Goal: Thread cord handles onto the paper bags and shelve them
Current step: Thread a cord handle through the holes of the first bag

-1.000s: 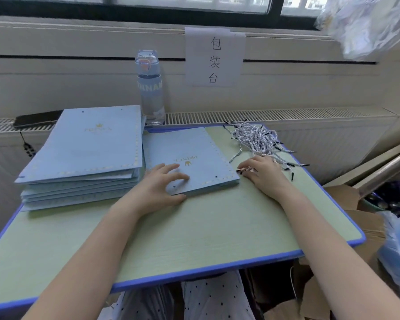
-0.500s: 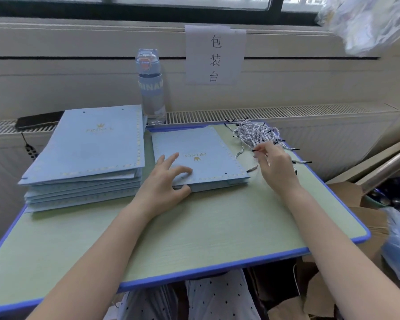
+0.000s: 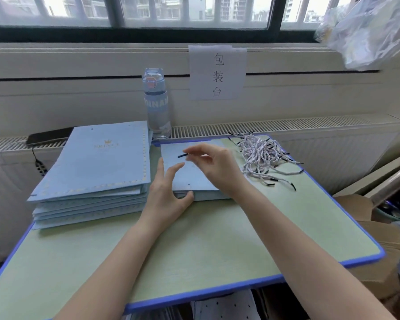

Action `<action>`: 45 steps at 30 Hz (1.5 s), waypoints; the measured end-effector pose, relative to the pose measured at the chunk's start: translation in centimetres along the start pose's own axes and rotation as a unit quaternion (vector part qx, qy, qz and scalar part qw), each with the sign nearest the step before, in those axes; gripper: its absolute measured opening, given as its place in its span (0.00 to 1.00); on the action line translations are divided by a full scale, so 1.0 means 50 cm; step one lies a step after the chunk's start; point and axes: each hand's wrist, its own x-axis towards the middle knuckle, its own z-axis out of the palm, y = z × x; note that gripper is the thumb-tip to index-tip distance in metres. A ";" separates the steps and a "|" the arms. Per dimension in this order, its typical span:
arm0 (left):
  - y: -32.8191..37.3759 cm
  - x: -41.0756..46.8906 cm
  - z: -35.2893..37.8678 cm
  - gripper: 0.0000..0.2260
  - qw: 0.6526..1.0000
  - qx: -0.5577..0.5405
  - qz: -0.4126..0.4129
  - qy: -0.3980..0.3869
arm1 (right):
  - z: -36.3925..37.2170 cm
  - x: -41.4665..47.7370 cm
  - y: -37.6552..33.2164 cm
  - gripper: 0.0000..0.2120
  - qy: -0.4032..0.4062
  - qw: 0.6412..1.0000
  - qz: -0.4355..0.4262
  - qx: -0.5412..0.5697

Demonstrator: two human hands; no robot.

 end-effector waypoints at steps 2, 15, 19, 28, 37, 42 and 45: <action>-0.003 0.003 0.001 0.28 0.999 -0.023 -0.011 0.037 | 0.014 0.000 0.028 0.06 -0.020 1.000 0.010 -0.011; 0.006 0.002 -0.003 0.16 0.985 -0.103 -0.102 0.093 | 0.017 -0.033 0.088 0.07 -0.063 0.996 0.052 -0.023; 0.001 0.009 -0.012 0.11 0.987 -0.107 -0.084 0.088 | 0.011 -0.032 0.081 0.08 -0.043 0.997 0.058 -0.013; -0.002 0.012 -0.038 0.05 0.996 -0.083 0.012 0.031 | 0.003 -0.029 0.072 0.07 -0.075 0.996 0.042 -0.020; -0.007 0.008 -0.033 0.04 0.993 -0.059 0.093 0.044 | 0.006 -0.028 0.080 0.07 -0.063 0.991 -0.056 -0.103; -0.001 0.006 -0.033 0.03 0.993 -0.074 0.066 0.063 | 0.004 -0.027 0.073 0.07 -0.072 0.985 -0.085 -0.131; 0.007 0.005 -0.033 0.01 0.993 -0.096 0.032 0.065 | 0.008 -0.032 0.066 0.08 -0.075 0.990 -0.077 -0.095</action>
